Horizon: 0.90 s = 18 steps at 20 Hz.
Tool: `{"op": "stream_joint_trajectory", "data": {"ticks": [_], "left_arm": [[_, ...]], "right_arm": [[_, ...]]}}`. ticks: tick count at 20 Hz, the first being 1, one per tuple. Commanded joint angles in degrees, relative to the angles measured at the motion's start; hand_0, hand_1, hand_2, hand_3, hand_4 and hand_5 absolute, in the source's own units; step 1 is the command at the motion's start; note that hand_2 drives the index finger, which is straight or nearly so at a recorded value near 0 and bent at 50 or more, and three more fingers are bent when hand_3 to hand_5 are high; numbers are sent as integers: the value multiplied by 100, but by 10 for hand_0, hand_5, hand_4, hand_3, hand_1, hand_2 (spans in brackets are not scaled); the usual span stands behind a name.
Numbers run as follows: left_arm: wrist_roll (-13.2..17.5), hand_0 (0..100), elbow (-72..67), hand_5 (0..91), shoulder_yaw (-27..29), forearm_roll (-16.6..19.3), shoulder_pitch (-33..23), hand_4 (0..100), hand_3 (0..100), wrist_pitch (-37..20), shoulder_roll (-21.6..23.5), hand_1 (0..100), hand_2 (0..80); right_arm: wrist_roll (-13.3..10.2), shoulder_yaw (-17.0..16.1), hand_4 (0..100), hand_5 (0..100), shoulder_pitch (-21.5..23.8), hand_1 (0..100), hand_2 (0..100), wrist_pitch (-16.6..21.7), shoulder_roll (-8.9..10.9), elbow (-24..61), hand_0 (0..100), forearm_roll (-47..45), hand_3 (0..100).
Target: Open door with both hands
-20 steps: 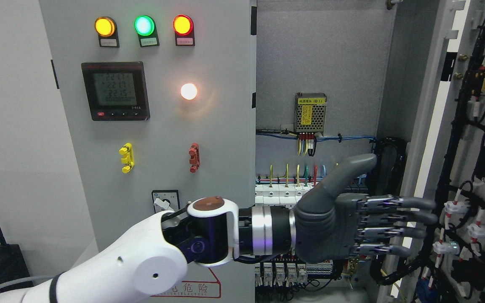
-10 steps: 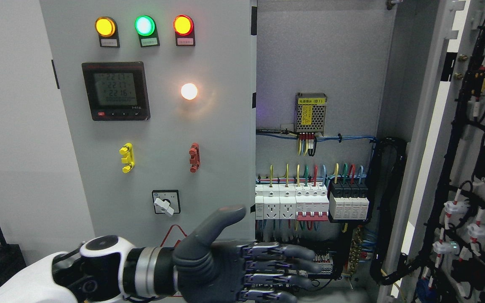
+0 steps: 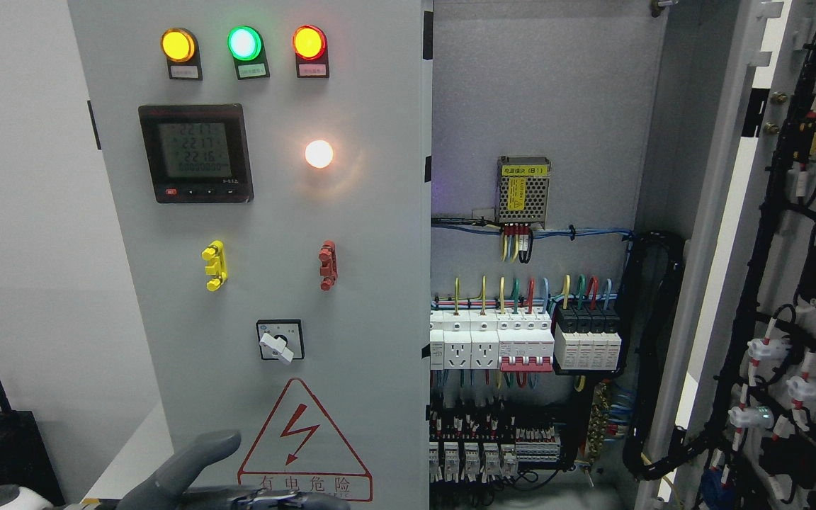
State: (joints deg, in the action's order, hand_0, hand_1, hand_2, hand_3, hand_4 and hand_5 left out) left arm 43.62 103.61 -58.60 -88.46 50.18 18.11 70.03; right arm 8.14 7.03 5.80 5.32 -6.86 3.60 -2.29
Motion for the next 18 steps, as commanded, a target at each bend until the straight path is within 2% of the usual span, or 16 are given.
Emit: {"op": "stream_joint_trajectory", "data": {"ticks": [1,5,7,10,12,13,15,18], "left_arm": [[6,0,-927,0,-256,460,-807,0,0,-1,1637,0,0],[6,0,-1930,0,-301,899,-1203,0,0,-27,1164,0,0],[-2,0,-2317,0,-292,979,-1282,0,0,-132,926,0,0],[-2,0,-2774,0,-275,1058,-1501,0,0,-623,610,0,0],[-2,0,-3099,0,-161,1190,-1835,0,0,-1053,311,0,0],[6,0,-3223,0,-56,1382,-1984,0,0,-1221,162,0,0],[6,0,-3347,0,190,1725,-2309,0,0,-1284,-67,0,0],[6,0,-3400,0,437,1972,-2749,0,0,-1310,-279,0,0]], "right_arm": [[4,0,0,0,0,0,0,-5,0,0,381,1,0],[4,0,0,0,0,0,0,-5,0,0,381,1,0],[12,0,0,0,0,0,0,-5,0,0,381,1,0],[4,0,0,0,0,0,0,-5,0,0,381,1,0],[4,0,0,0,0,0,0,-5,0,0,381,1,0],[4,0,0,0,0,0,0,-5,0,0,381,1,0],[4,0,0,0,0,0,0,-5,0,0,381,1,0],[4,0,0,0,0,0,0,-5,0,0,380,1,0]]}}
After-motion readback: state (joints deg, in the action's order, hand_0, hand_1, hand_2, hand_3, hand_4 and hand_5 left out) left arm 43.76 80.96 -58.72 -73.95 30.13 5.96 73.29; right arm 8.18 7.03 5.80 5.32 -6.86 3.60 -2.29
